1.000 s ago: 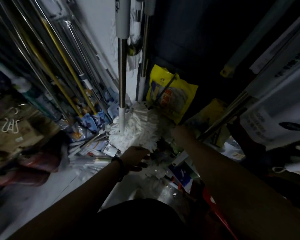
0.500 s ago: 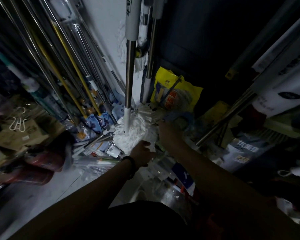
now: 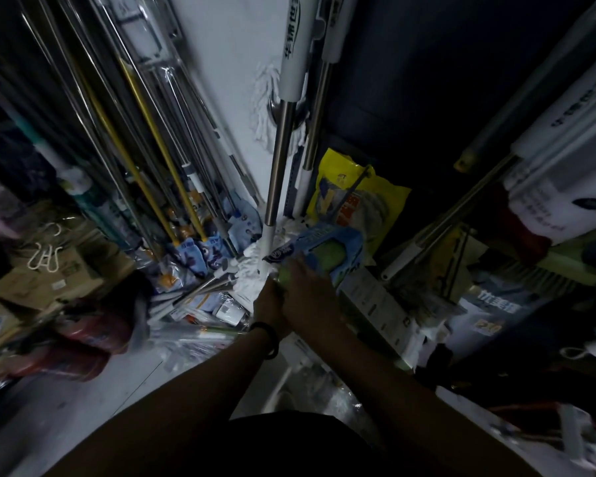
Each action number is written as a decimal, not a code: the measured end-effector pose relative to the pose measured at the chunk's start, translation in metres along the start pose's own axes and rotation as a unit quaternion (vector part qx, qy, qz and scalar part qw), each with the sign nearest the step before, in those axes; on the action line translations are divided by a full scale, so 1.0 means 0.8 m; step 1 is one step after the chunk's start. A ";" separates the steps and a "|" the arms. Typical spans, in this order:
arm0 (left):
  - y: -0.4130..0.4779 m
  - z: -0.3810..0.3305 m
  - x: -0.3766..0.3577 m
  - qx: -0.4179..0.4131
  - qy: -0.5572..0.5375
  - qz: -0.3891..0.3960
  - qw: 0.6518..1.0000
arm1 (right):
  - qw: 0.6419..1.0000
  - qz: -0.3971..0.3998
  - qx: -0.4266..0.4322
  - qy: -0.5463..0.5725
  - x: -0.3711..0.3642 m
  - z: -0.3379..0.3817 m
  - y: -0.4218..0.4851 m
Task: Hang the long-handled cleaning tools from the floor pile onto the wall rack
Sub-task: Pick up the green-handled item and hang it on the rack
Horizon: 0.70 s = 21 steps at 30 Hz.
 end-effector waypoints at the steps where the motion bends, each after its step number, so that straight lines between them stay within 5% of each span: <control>1: 0.000 0.002 0.006 0.017 -0.004 -0.007 1.000 | 0.997 -0.037 -0.032 0.063 0.007 -0.006 -0.008; 4: -0.003 -0.002 0.031 0.004 0.017 -0.043 0.999 | 0.962 -0.108 -0.162 0.190 0.006 -0.048 -0.055; 7: -0.009 -0.018 0.053 -0.010 -0.002 -0.034 0.999 | 0.929 -0.029 -0.285 0.234 -0.041 -0.087 -0.109; 11: -0.013 -0.047 0.077 -0.072 0.007 -0.061 0.995 | 0.920 0.055 -0.307 0.238 -0.088 -0.080 -0.139; 21: -0.073 -0.083 0.144 -0.148 -0.052 -0.102 0.982 | 0.868 -0.121 -0.391 0.283 -0.066 -0.029 -0.150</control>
Point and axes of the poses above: each hand's wrist, its own y-axis towards the middle knuckle, its own x-axis out of the back of the hand, z = x × y, the point moved 8 cm from there along y, towards the middle knuckle, and after that the axes turned 14 degrees about -z, right-handed, at the moved point
